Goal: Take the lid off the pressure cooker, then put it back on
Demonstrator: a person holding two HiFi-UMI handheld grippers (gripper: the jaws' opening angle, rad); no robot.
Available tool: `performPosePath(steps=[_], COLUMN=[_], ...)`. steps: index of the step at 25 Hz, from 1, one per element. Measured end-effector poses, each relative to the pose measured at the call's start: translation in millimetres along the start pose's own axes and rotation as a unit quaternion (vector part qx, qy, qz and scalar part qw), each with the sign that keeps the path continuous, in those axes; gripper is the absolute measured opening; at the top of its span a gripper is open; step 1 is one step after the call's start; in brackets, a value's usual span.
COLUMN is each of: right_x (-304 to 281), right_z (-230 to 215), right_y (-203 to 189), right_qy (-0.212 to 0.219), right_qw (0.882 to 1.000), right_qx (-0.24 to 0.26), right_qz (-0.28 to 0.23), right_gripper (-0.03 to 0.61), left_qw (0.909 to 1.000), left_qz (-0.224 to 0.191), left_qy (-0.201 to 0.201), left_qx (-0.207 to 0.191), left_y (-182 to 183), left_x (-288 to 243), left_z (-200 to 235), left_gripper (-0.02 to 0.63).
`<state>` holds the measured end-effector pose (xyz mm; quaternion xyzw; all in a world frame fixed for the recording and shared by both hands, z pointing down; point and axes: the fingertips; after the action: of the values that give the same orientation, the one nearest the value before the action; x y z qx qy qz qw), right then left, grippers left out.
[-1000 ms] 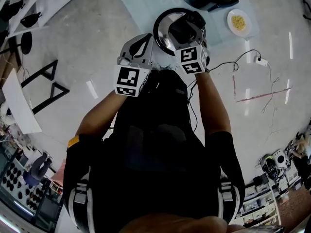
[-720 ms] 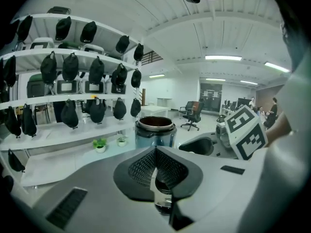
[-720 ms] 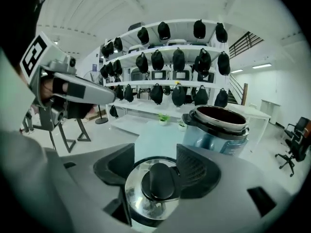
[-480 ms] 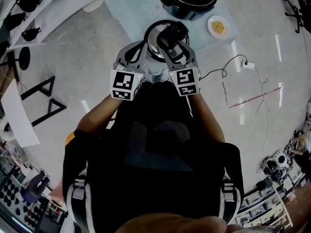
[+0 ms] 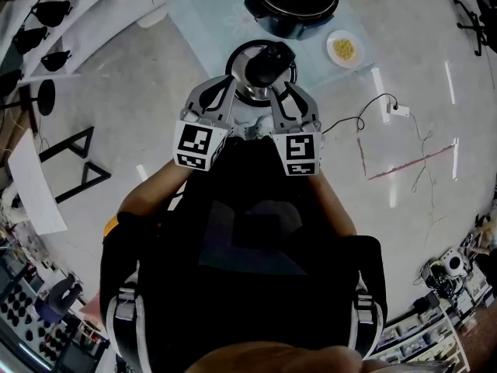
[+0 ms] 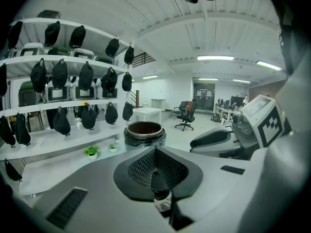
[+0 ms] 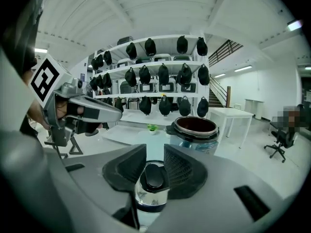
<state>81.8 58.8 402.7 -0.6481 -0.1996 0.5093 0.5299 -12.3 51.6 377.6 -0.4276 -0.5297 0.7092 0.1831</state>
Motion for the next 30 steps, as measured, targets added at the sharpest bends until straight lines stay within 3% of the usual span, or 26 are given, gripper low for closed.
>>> performPosePath(steps=[9, 16, 25, 30], right_x=[5, 14, 4, -7], right_z=[-21, -29, -10, 14], right_y=[3, 1, 12, 17], right_qy=[-0.011, -0.030, -0.097, -0.164], right_qw=[1.000, 0.999, 0.994, 0.984], right_qx=[-0.022, -0.032, -0.047, -0.068], right_qz=[-0.013, -0.016, -0.007, 0.004], right_gripper=[0.120, 0.118, 0.118, 0.118], left_qw=[0.9997, 0.9991, 0.9926, 0.9813], left_qz=[0.023, 0.018, 0.013, 0.001], left_qy=[0.001, -0.023, -0.101, -0.170], left_qx=[-0.013, -0.031, -0.067, -0.090], left_y=[5, 13, 15, 12], left_x=[-3, -14, -15, -17], left_z=[-13, -25, -2, 25], left_gripper=[0.008, 0.008, 0.008, 0.008])
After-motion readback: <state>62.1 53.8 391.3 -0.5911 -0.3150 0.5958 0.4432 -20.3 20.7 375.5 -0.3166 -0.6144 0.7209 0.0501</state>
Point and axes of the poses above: the fingertips, and each gripper's own axes: x backward along the fingers, z to its left, y out of its top, and after that the axes turned 8 degrees about -y, right-handed
